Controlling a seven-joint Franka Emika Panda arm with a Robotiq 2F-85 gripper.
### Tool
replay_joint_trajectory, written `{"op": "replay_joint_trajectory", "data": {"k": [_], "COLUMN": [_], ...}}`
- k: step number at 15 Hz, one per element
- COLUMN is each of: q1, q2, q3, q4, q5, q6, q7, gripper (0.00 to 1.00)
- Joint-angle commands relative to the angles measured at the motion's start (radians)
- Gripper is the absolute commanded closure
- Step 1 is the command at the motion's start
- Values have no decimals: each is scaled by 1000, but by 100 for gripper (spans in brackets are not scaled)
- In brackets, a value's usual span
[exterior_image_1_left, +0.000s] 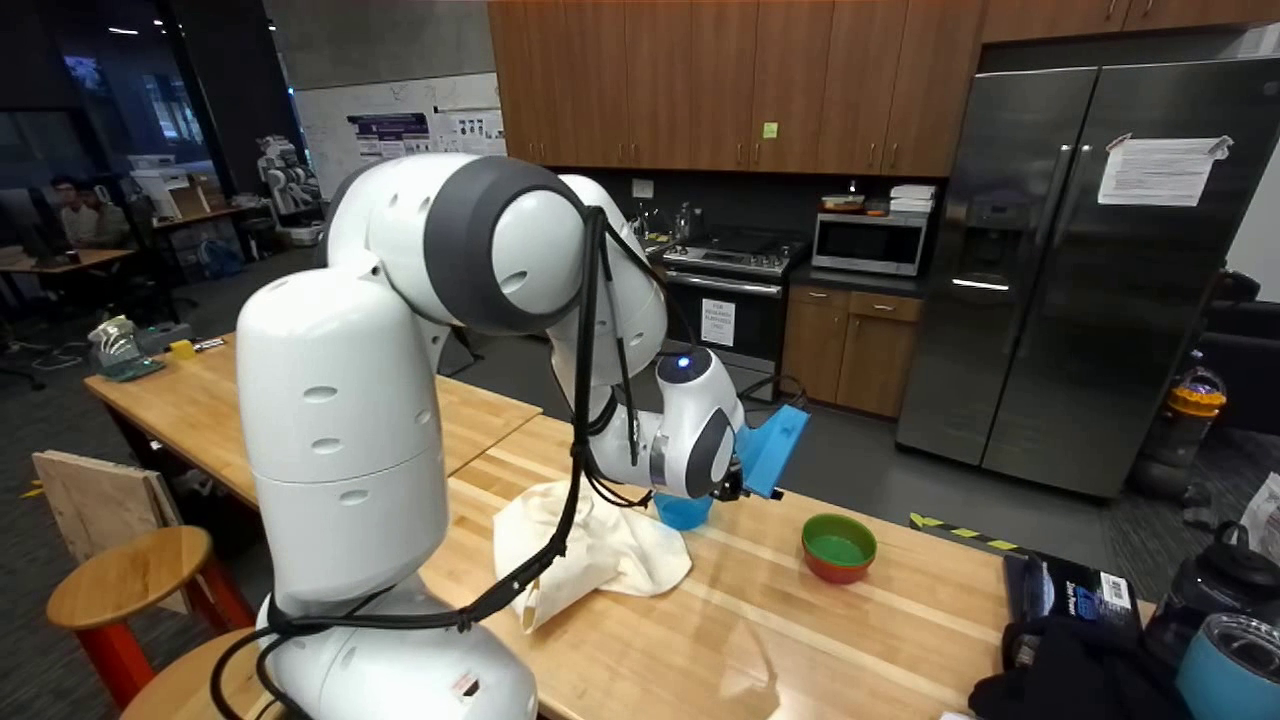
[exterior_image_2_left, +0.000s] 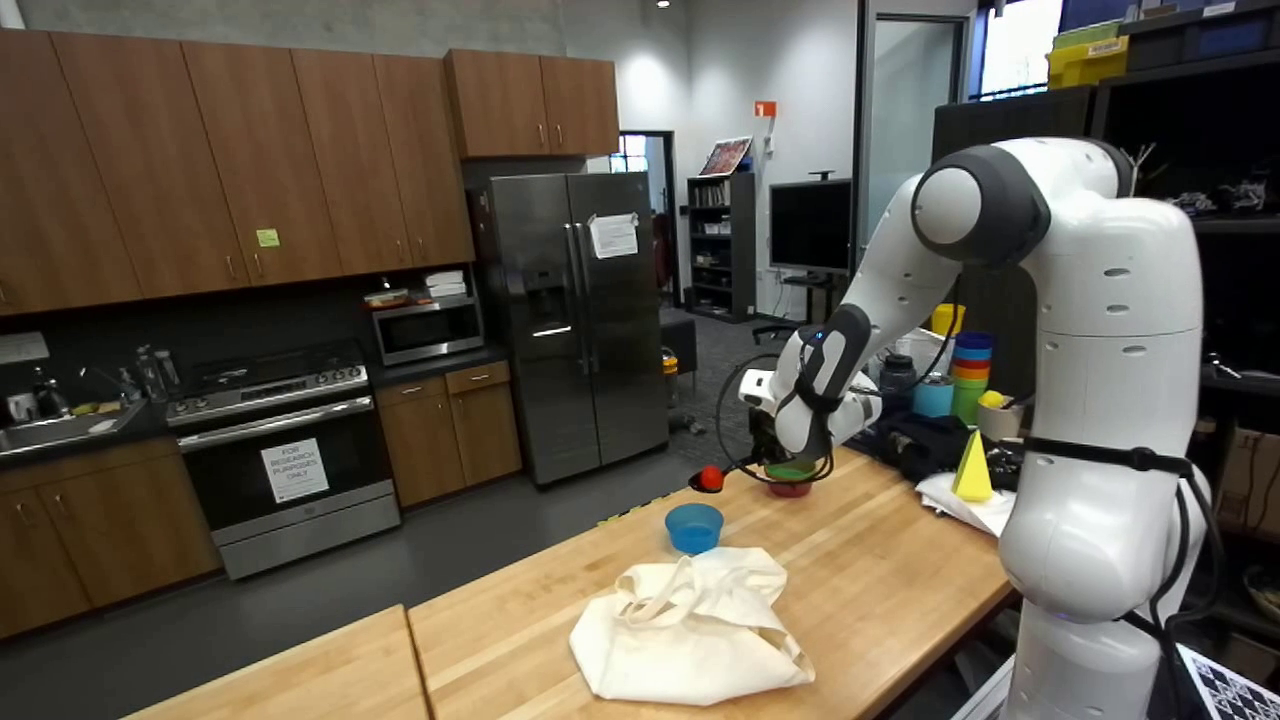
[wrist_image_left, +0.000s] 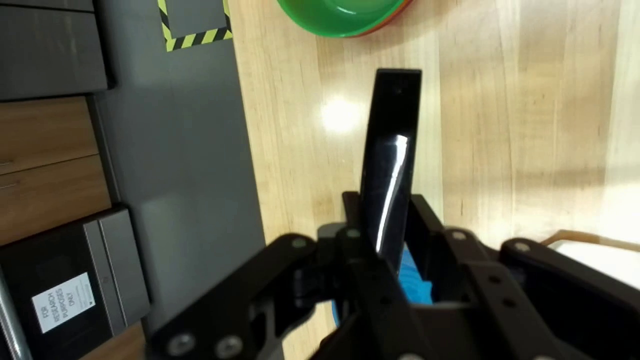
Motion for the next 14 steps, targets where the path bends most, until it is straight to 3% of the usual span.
{"op": "replay_joint_trajectory", "data": {"k": [1, 7, 14], "q1": [-68, -187, -358], "q2": [-67, -73, -61], "q3": [54, 162, 215], "q4": [-67, -121, -121], "q5": [23, 51, -31], "q6": [17, 70, 115], "q7": [-6, 29, 151], "gripper": [94, 94, 94]}}
